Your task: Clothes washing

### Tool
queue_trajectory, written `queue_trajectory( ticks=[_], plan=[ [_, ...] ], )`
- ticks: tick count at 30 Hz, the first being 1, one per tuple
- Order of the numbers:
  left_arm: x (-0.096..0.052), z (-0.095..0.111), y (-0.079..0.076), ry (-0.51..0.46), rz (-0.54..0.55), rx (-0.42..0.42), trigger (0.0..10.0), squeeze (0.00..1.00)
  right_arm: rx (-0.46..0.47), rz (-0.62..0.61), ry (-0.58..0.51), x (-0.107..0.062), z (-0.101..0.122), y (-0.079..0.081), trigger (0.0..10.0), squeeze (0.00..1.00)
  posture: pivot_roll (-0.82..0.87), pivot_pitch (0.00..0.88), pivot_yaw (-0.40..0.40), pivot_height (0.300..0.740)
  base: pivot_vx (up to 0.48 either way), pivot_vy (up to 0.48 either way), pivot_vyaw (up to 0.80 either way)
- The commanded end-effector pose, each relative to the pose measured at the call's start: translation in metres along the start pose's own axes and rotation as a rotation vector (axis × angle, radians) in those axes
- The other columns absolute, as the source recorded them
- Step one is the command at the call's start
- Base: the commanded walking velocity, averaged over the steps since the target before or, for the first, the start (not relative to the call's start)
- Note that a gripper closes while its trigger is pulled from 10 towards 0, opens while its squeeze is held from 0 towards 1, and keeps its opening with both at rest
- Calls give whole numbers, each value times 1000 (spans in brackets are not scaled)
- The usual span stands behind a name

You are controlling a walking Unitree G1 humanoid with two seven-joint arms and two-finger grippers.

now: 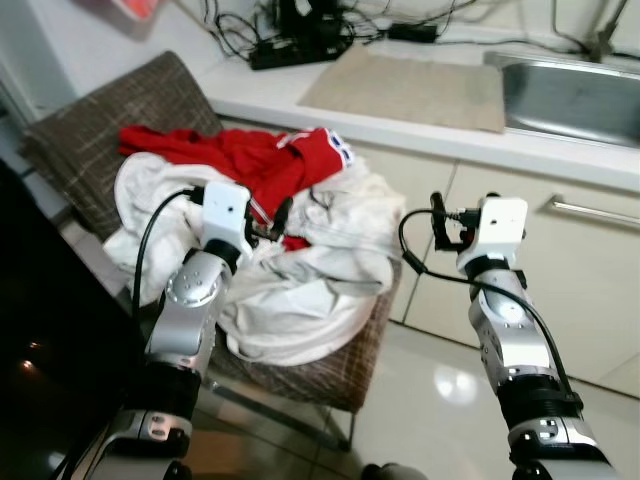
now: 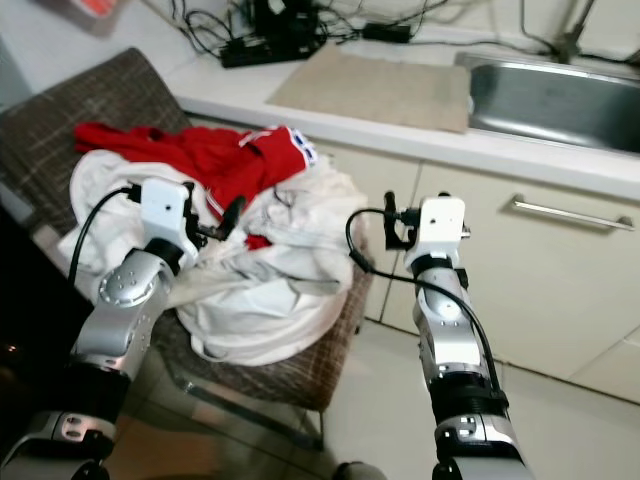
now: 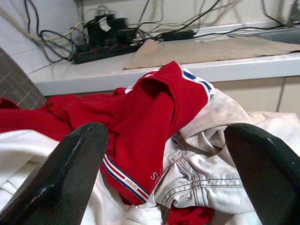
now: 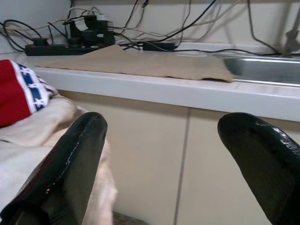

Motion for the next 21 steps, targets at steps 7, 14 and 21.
queue_trajectory(
  ticks=[7, 14, 21],
  plan=[
    [1, 7, -5, -33, -72, 43, 10000, 0, 0, 27, -24, 0, 5, 7, 10000, 0, -169, 0, 69, 740, 0, 468, -800],
    [4, 1, -10, 3, -69, 82, 10000, 0, -16, 23, -24, -1, 4, 5, 10000, 0, -179, 0, 71, 740, 0, 0, -454],
    [7, 6, -11, -15, -67, 83, 10000, 0, -16, 16, -27, 0, 6, 5, 10000, 0, -184, 0, 73, 740, 0, 0, 0]
  ],
)
Point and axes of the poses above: a point about 5 cm out from each wrist's last joint towards the gripper, its own x axis pointing out of the wrist towards the gripper, its own z axis along the axis of the wrist's last joint, y = z × x, the point moved 1 cm from there along x, pointing out of the wrist towards the gripper, and after that the axes turned 8 degrees about x, right-handed, at the moved point
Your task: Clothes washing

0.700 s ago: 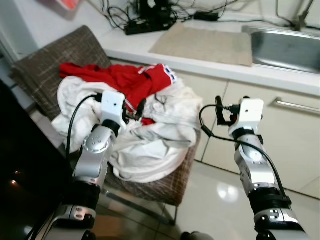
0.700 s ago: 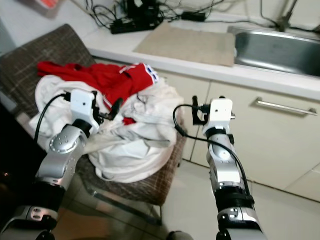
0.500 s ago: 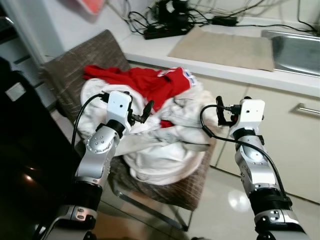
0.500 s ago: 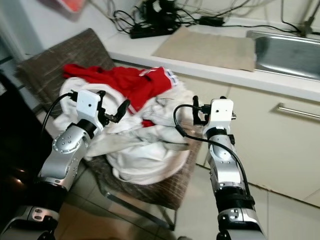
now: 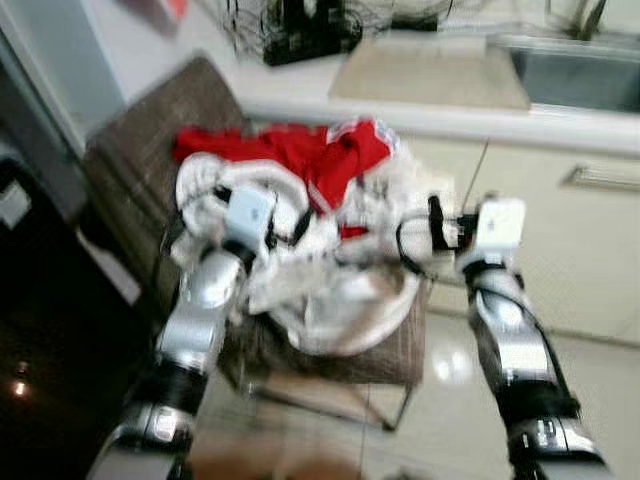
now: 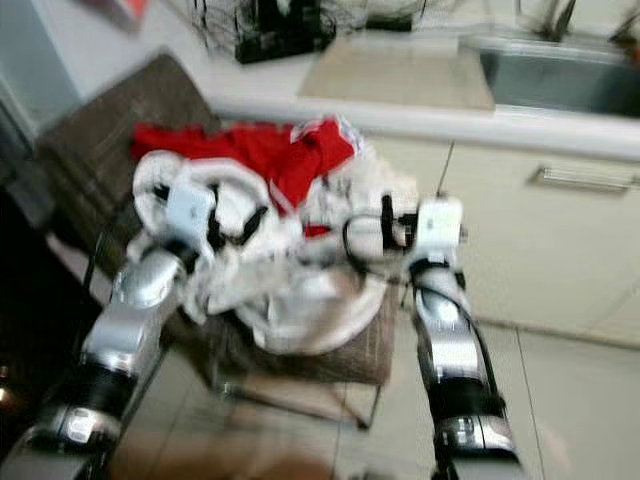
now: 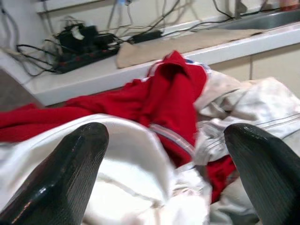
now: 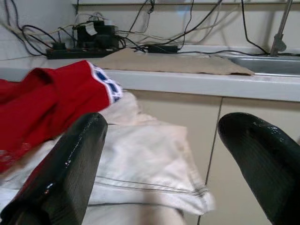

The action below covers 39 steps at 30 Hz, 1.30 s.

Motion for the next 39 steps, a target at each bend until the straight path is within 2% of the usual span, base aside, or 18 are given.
queue_trajectory(
  ticks=[1, 4, 5, 11, 19, 21, 25, 30, 32, 39],
  plan=[
    [2, 2, -1, -4, 0, 13, 10000, 0, -17, -6, -10, 1, 3, -2, 10000, 0, -184, 0, 73, 740, 0, 0, 0],
    [3, 6, -3, -32, 6, -2, 10000, 0, -18, -4, -15, 2, 5, -2, 10000, 0, -184, 0, 72, 740, 0, 0, 0],
    [3, 9, -3, -58, 15, -31, 10000, 0, -19, -2, -17, 3, 5, -2, 10000, 0, -185, 0, 71, 740, 341, 0, 0],
    [4, 17, -6, -95, 17, -20, 10000, 0, -21, -3, -33, 4, 9, -2, 10000, 0, -181, 0, 68, 740, 480, 0, 0],
    [6, 18, -2, -91, 26, -28, 10000, 0, -12, -28, -25, 2, 7, -7, 10000, 0, -182, 0, 71, 740, 480, 0, 0],
    [7, 16, 2, -71, 65, -16, 10000, 0, -10, -32, -17, 4, 7, -8, 10000, 0, -182, 0, 74, 740, 469, 0, 0],
    [6, 13, 8, -42, 113, -23, 10000, 0, 7, -19, 3, 16, 14, -7, 10000, 0, -178, 0, 72, 740, 0, 0, 0],
    [-1, 10, 11, -31, 139, -32, 10000, 0, 83, 24, 35, 49, 38, -8, 10000, 0, -138, 5, 60, 740, 0, 0, 0],
    [-3, 10, 11, -31, 140, -30, 10000, 0, 94, 28, 37, 53, 41, -8, 10000, 0, -138, 5, 60, 740, 0, 0, 0],
    [-31, 9, 16, 7, 128, 38, 10000, 0, 101, 40, 69, 76, 57, -4, 10000, 0, -19, 66, 73, 740, 0, 0, 0]
  ],
)
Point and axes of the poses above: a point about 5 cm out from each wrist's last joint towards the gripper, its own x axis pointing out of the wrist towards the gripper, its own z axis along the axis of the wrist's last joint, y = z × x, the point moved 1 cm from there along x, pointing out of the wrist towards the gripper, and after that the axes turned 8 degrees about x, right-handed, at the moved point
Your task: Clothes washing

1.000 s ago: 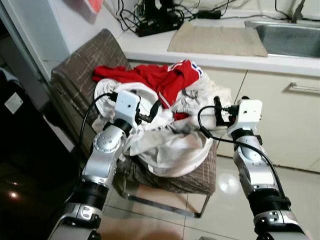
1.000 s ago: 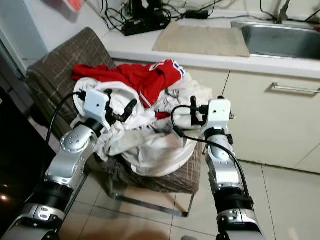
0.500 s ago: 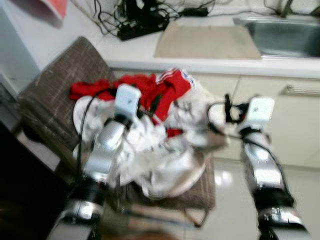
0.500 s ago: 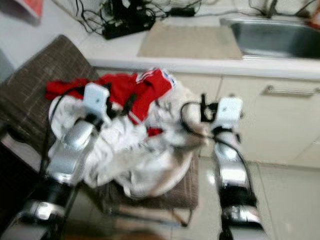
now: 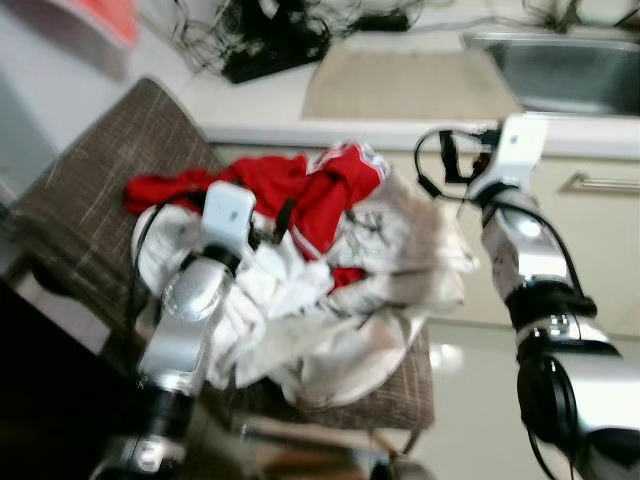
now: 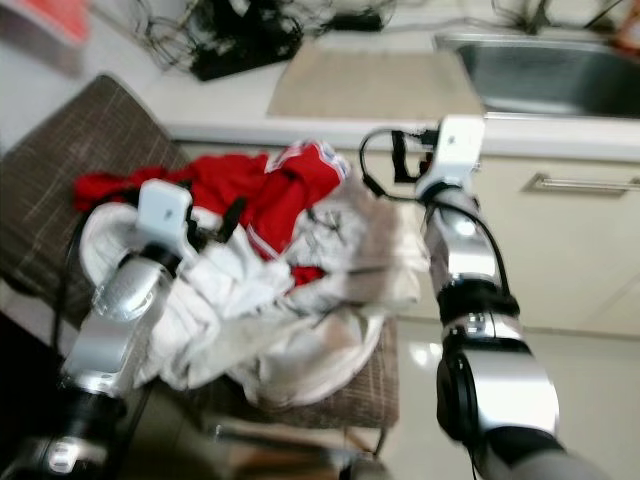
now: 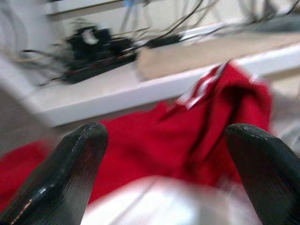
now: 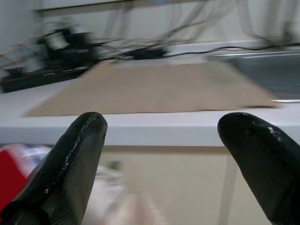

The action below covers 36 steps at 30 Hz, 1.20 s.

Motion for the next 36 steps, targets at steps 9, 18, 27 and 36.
queue_trajectory(
  ticks=[9, 18, 27, 36],
  plan=[
    [-24, 29, 19, -12, 16, 40, 10000, 0, 86, 8, 125, 12, -5, 6, 10000, 0, 117, 95, 60, 740, 0, 0, 0],
    [-63, 61, 24, -30, 90, 58, 10000, 0, 179, 10, 230, 7, -24, 7, 10000, 0, 264, 152, 9, 740, 0, 0, 0],
    [-89, 62, 28, 47, 152, 71, 10000, 0, -2, 110, 267, 3, -39, 27, 10000, 0, 326, 208, -8, 740, 0, 0, 0],
    [-92, 65, 21, 77, 155, 63, 10000, 0, -36, 116, 383, -13, -73, 36, 0, 0, 311, 221, -26, 740, 0, 0, 0]
  ],
)
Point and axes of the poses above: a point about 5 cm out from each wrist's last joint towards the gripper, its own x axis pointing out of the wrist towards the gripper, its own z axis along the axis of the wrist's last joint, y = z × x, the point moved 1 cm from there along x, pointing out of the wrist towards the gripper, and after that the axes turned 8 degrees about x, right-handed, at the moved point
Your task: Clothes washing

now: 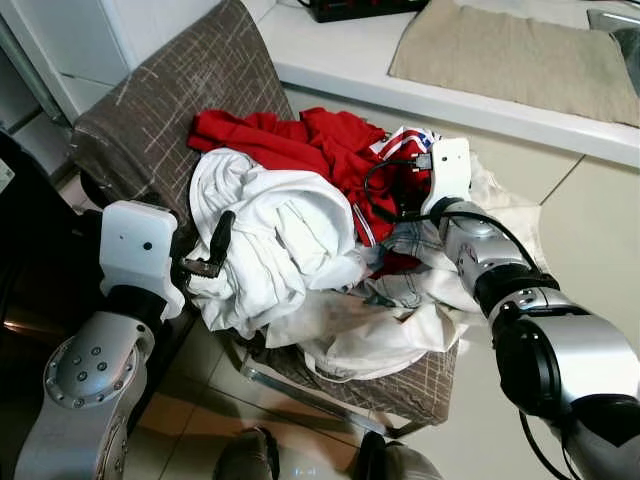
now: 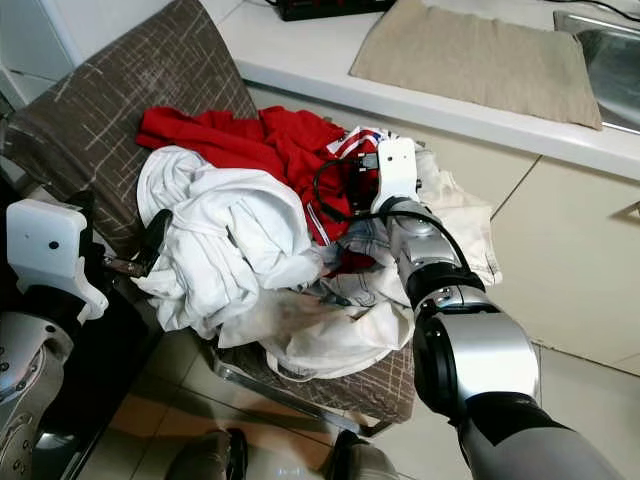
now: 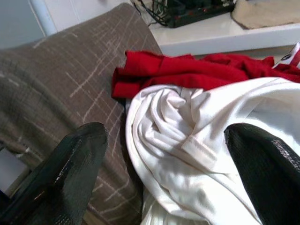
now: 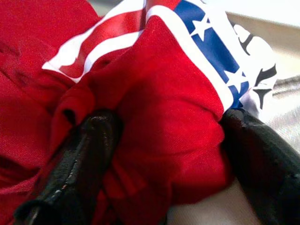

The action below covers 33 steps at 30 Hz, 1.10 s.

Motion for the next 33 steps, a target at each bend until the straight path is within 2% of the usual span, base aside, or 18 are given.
queue_trajectory(
  ticks=[1, 11, 13, 18, 29, 32, 33],
  plan=[
    [-1, 1, -4, 6, -3, 4, 10000, 0, 48, 10, 101, -5, -32, 4, 0, 0, 307, 222, -26, 740, 0, 0, 0],
    [6, 3, -8, -1, -25, 4, 10000, 0, 89, 10, 100, -6, -38, 8, 0, 0, 275, 198, -18, 740, 0, 0, 0],
    [17, 3, -12, -19, -50, 12, 10000, 0, 112, -6, 87, -6, -36, 8, 0, 0, 241, 166, -8, 740, 0, 0, 0],
    [30, 1, -17, -22, -68, 10, 10000, 0, 156, -4, 88, -4, -33, 10, 0, 0, 199, 146, -7, 740, 0, 0, 0],
    [39, -3, -26, -22, -101, -16, 10000, 0, 163, 26, 50, -2, -26, 17, 0, 0, 173, 148, 3, 740, 0, 0, 0],
    [42, -7, -26, -10, -95, -39, 10000, 0, 125, 5, 33, -2, -23, 18, 0, 0, 156, 138, -3, 740, 0, 0, 0],
    [43, -8, -26, -3, -89, -51, 10000, 0, 115, 8, 17, -1, -21, 19, 0, 137, 149, 133, -5, 740, 0, 0, 0]
  ],
)
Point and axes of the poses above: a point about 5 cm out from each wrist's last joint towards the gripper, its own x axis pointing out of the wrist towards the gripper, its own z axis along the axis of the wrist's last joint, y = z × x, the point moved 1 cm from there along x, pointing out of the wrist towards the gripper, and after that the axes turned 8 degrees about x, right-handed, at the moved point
